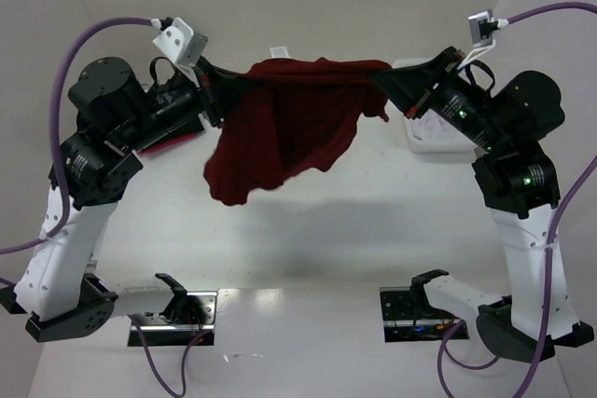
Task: Fold and stack the t-shirts
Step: Move the tshirt to the center of the board
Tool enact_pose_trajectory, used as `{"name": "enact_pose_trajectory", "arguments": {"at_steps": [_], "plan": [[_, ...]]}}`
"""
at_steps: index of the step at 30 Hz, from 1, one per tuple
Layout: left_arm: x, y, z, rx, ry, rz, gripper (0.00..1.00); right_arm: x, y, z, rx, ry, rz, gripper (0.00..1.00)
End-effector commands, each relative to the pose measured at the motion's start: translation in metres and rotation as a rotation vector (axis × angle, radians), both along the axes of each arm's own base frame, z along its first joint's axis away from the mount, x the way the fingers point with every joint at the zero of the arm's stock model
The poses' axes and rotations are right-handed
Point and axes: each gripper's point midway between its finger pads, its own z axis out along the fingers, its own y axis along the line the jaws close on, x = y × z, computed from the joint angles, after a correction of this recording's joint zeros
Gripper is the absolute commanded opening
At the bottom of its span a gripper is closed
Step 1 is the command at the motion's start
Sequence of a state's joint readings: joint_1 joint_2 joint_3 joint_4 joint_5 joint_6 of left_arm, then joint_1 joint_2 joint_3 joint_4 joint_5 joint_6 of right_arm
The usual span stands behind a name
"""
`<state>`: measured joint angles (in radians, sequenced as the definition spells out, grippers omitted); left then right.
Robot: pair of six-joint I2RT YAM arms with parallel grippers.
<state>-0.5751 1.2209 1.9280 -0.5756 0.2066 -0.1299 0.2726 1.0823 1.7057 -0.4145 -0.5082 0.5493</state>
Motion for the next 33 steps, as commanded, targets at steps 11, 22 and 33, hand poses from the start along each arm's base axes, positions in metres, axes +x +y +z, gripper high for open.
{"name": "enact_pose_trajectory", "arguments": {"at_steps": [11,22,33], "plan": [[-0.040,0.024,-0.024,-0.033,0.034,-0.026,0.00,0.000,-0.050,-0.008,-0.032,-0.058,-0.280,0.00],[-0.039,-0.015,-0.087,0.036,0.194,-0.227,0.00,0.011,-0.093,-0.051,-0.095,0.054,-0.531,0.00],[-0.061,-0.065,-0.128,0.047,0.332,-0.578,0.00,0.023,-0.130,-0.046,-0.096,0.068,-0.745,0.00]]}}
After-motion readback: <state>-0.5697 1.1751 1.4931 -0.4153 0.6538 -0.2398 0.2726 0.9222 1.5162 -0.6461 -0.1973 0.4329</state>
